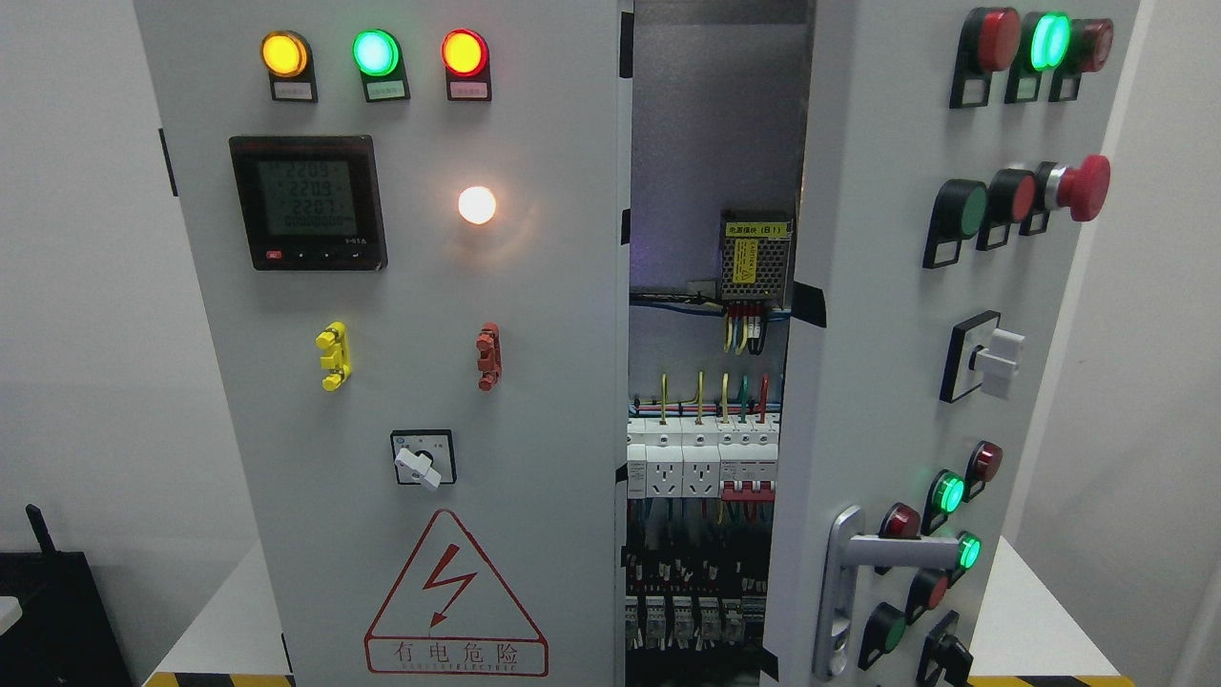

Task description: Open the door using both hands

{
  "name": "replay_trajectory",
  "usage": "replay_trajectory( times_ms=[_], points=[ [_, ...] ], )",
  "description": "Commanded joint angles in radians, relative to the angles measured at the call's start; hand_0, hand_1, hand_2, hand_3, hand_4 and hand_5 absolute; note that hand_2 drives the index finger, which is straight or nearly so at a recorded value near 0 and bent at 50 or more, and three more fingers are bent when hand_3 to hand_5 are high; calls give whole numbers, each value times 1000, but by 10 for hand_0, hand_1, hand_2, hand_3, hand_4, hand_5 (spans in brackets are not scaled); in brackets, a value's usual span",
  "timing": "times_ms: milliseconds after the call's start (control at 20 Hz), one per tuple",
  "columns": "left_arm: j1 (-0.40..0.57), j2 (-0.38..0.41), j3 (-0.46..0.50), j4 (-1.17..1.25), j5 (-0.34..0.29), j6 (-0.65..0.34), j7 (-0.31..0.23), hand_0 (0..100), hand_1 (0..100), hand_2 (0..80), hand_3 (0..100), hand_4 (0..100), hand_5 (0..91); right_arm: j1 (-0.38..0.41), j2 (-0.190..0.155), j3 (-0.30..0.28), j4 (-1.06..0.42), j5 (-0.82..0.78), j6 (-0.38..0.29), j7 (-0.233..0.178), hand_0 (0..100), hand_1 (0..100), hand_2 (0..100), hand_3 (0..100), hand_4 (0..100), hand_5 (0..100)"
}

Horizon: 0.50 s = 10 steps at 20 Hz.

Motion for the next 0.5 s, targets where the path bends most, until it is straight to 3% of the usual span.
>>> replay_trajectory(
  times_ms=[0, 451],
  points=[
    [-1, -34, 0, 0, 1, -2, 0, 0, 0, 0, 0, 0, 0, 1, -1, -18, 0, 0, 0, 0, 386, 0, 0, 0, 0, 0],
    [0, -34, 0, 0, 1, -2, 0, 0, 0, 0, 0, 0, 0, 0, -1, -18, 0, 0, 0, 0, 386, 0, 0, 0, 0, 0]
  ],
)
